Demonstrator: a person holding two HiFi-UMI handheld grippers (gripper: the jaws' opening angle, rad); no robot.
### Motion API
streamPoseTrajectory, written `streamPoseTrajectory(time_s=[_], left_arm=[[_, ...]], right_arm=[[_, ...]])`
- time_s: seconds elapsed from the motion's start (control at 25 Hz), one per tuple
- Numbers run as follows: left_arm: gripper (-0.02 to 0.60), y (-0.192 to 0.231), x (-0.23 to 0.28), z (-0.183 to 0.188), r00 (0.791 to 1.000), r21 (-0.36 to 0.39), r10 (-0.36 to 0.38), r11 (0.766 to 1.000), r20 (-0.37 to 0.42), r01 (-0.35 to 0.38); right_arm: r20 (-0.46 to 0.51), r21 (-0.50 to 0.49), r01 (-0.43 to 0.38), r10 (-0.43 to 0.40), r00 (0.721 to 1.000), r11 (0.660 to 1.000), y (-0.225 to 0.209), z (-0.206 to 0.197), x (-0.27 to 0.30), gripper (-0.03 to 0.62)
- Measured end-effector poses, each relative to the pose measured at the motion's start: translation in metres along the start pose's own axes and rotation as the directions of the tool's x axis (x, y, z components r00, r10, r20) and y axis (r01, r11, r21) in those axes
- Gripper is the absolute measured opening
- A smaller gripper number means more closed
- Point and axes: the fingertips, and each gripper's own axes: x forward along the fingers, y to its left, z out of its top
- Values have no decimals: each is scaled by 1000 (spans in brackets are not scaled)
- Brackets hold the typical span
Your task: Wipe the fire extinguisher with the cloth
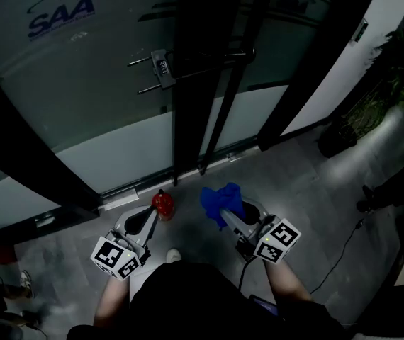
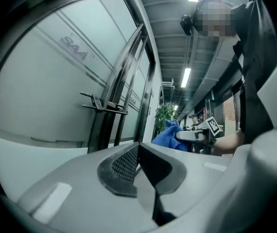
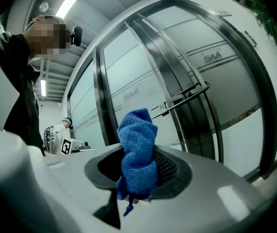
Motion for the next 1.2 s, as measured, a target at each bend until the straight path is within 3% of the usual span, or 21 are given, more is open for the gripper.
streamPoseTrajectory(time_s=[0.24,0.4,0.56,0.8,0.92,1.08,1.2], left_arm=[[6,51,-10,-6,992,-20,123,992,-14,-124],[6,66,-11,-10,976,-35,217,976,4,-216],[6,72,-7,-17,941,-40,336,941,26,-335],[6,64,47,-20,856,-17,512,859,72,-512],[6,57,89,-34,838,3,544,838,36,-545],[6,48,118,-45,807,-38,591,807,18,-590],[6,41,121,-57,804,-42,595,803,-9,-595]], right_arm=[[-75,-40,-132,129,989,990,-6,7,71,135],[-117,-27,-236,232,966,971,-15,5,106,135],[-168,-34,-368,358,919,929,-25,1,130,135],[-265,-36,-510,484,834,859,-77,-2,138,135],[-322,-8,-557,525,788,830,-108,-15,140,135],[-364,59,-602,579,730,796,-134,-43,141,135],[-381,80,-596,577,723,799,-151,-68,142,135]])
